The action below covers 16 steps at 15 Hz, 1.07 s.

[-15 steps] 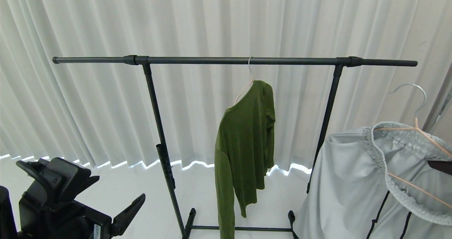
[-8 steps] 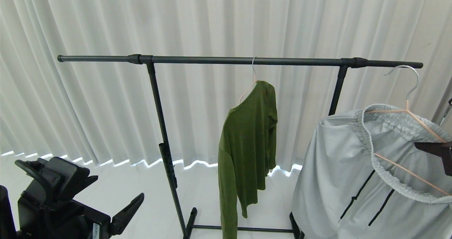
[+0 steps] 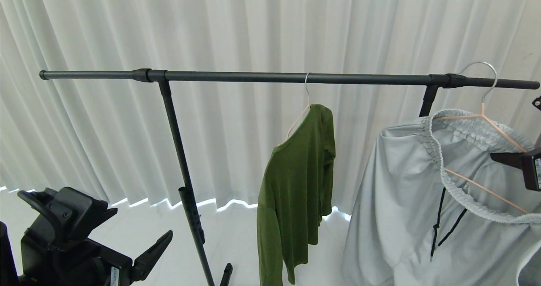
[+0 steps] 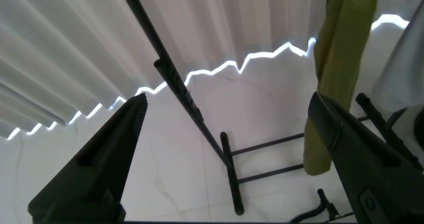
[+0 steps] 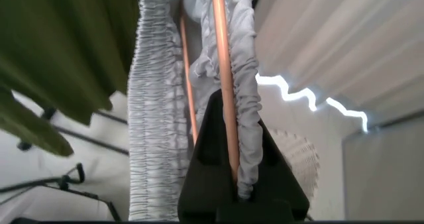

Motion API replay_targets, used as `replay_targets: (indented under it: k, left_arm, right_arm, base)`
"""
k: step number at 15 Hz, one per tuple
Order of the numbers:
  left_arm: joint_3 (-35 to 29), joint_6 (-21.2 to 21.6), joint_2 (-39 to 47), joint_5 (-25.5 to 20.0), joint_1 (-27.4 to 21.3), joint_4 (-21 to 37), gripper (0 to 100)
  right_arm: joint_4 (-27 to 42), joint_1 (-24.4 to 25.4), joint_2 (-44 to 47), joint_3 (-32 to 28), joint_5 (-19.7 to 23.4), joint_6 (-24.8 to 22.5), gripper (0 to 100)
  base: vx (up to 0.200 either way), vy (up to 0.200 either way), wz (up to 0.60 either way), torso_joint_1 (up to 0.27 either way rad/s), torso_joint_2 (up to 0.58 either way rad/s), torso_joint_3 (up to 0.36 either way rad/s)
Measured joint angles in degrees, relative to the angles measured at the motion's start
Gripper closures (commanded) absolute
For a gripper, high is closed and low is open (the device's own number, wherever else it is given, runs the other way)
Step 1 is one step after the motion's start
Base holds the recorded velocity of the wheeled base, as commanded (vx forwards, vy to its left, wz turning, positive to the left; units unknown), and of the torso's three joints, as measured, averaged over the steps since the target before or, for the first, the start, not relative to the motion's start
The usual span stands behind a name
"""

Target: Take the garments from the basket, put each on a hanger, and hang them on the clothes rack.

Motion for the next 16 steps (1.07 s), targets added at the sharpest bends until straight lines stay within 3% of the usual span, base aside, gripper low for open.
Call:
replay_targets:
  k: [3,7,16]
  left_arm:
    - [-0.2,0.01,-0.02,0.0,0.0,0.0,0]
    - [0.4,0.06,0.06,0.0,-0.04,0.0,0]
    - [-0.21,0.09,0.24,-0.02,0.0,0.0,0]
  right_arm:
    - [-0.79,1.72,1.48,-1.62,0.0,1.44,100]
    - [-4.85,2.33,5.56,-2.65,-0.29,1.44,100]
    - [-5.85,2.93,20.91,-12.86,-4.38,1.48,100]
  base:
    - [0.2,0.0,0.0,0.007,0.0,-0.001]
    - [0.0,0.0,0.0,0.0,0.0,0.0]
    - [0.0,0.0,0.0,0.0,0.0,0.0]
